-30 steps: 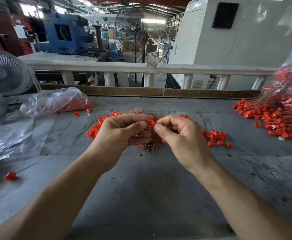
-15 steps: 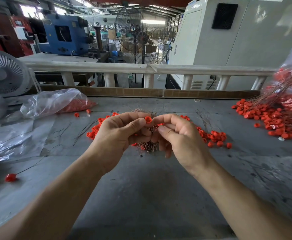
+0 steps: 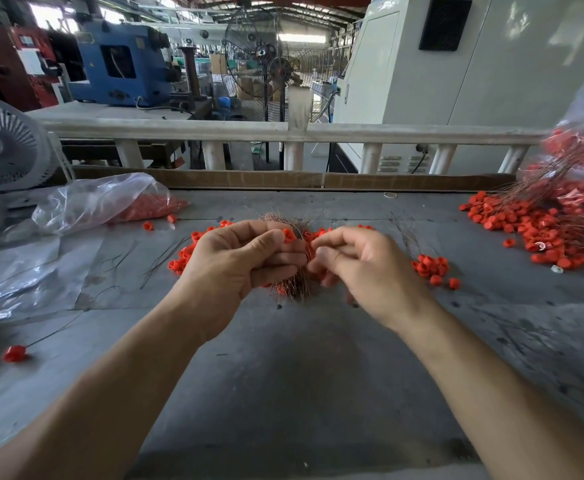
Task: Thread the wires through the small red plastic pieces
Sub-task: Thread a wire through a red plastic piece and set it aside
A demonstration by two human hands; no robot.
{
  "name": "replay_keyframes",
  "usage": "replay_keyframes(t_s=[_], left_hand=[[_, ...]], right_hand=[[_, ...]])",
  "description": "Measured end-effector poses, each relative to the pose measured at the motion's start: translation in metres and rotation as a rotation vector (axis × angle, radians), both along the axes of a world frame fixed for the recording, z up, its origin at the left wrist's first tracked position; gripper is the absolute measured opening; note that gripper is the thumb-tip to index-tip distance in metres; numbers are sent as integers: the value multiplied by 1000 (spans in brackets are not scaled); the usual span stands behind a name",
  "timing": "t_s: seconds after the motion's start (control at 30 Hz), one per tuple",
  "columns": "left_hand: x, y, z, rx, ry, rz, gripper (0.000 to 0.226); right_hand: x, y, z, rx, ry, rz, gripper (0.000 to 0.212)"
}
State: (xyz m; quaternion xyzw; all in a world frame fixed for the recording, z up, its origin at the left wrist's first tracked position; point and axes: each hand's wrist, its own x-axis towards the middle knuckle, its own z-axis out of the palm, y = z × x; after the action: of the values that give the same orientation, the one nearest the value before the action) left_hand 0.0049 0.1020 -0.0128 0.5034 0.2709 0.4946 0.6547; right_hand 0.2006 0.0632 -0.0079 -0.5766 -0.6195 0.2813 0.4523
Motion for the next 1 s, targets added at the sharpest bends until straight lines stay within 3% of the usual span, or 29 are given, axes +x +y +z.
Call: replay_keyframes(t_s=[0.1, 0.17, 0.3, 0.4, 0.63, 0.77, 0.87, 1.0], left_hand=[[-1, 0, 0, -4, 5, 8, 26], [-1, 0, 0, -11, 2, 10, 32], [-1, 0, 0, -33, -15, 22, 37], [0, -1, 0, -41, -19, 30, 40], [2, -3, 1, -39, -11, 28, 34], [1, -2, -1, -34, -3, 30, 32], [1, -1, -1, -34, -4, 29, 30], [2, 0, -3, -24, -1, 11, 29]], right_hand=[[29, 8, 2, 80, -294, -325, 9], [49, 10, 2, 8, -392, -431, 11], [64, 12, -4, -137, -449, -402, 14], [54, 15, -10, -136, -469, -341, 16], [30, 16, -15, -122, -727, -400, 29], [25, 16, -15, -124, -754, -406, 22], [28, 16, -15, -84, -662, -361, 17], [22, 10, -6, 67, -47, -122, 11]])
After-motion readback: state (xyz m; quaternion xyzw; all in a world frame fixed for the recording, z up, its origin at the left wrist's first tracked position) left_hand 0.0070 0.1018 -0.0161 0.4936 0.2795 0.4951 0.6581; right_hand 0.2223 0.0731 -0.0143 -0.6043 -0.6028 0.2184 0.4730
